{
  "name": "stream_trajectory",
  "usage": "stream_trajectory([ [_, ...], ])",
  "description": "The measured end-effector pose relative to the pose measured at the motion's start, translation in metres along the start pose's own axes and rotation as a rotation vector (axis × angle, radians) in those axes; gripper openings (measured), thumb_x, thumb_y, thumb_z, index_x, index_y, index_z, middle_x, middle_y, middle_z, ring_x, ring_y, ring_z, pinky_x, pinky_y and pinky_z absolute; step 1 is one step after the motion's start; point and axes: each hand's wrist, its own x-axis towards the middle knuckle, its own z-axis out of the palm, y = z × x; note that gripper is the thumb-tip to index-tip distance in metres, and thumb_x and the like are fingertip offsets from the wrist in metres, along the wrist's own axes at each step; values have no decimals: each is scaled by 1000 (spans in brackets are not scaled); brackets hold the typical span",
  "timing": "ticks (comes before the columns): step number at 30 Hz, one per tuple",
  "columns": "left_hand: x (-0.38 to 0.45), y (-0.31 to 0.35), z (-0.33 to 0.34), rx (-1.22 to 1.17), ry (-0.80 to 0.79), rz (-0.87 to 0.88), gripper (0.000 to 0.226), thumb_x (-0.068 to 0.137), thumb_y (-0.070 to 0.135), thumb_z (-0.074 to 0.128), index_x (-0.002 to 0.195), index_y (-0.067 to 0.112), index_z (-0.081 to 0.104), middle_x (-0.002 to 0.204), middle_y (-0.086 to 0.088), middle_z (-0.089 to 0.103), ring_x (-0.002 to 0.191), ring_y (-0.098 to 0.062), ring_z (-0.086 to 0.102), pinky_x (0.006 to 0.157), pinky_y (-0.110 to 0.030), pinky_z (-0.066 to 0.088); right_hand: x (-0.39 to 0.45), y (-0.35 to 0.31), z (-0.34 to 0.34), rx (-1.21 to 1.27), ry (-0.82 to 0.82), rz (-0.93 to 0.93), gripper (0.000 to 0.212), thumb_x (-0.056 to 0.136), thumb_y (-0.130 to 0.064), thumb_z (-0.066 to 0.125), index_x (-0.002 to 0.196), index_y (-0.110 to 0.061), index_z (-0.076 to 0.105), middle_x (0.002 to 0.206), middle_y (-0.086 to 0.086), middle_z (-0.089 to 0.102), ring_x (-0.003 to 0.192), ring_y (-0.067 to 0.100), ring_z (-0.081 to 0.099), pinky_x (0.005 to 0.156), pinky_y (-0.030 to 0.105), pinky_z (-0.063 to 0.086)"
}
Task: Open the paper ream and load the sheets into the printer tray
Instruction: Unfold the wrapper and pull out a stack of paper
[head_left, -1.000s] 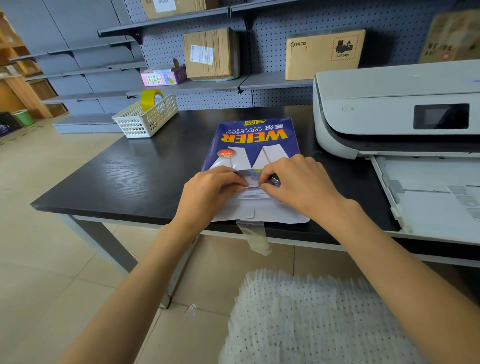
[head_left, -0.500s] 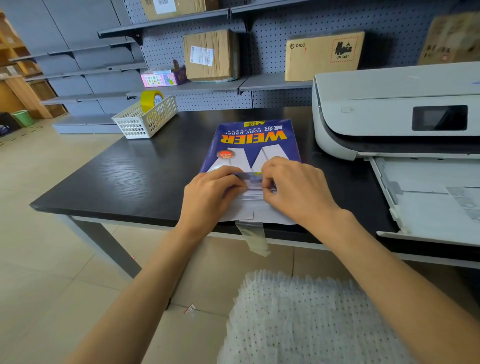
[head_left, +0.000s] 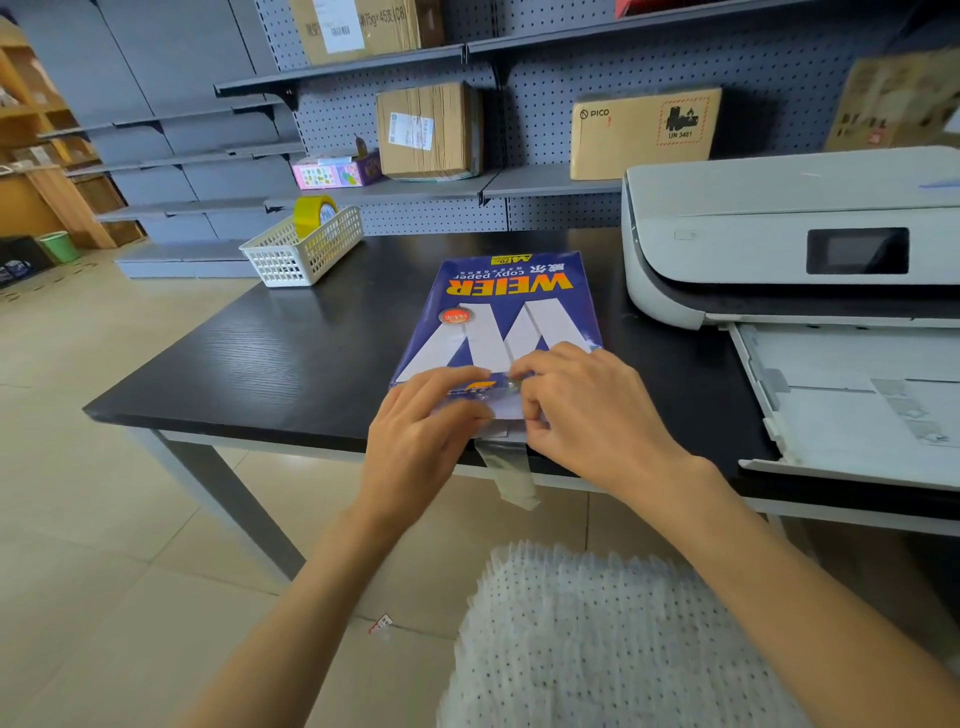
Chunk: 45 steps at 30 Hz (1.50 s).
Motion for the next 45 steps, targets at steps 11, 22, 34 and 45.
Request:
stream_trajectory([
  [11,-22,21,-23,-91,-64,-82,23,93,35,61,100,17,74,118,2,67,108,-18,62,88,-32,47,-34,-7,-12,-9,13,-5,13,69,-13,70,61,-21,63,77,-8,67,74,20,61,56,29,41],
  [22,-8,-7,-41,-229,-108,-744,20,90,24,67,97,14,52,102,-4,54,80,0,52,65,-6,38,-44,20,-18,245,32,499,30,92,-50,55,93,-20,49,92,-4,53,82,20,52,57,32,38],
  [34,-3,-7,-25,-186,-106,-767,39,81,29,78,97,14,46,100,-4,53,80,1,45,65,-15,42,-40,27,-10,425,-134,708,39,85,-45,67,100,-25,38,86,7,65,69,30,66,69,43,55],
  [45,-31,10,-40,-229,-121,-769,35,79,31,78,94,19,49,94,0,49,81,-7,49,63,-44,54,-61,16,-19,454,-241,721,44,83,-32,73,109,-21,40,91,10,66,62,28,69,60,38,56],
])
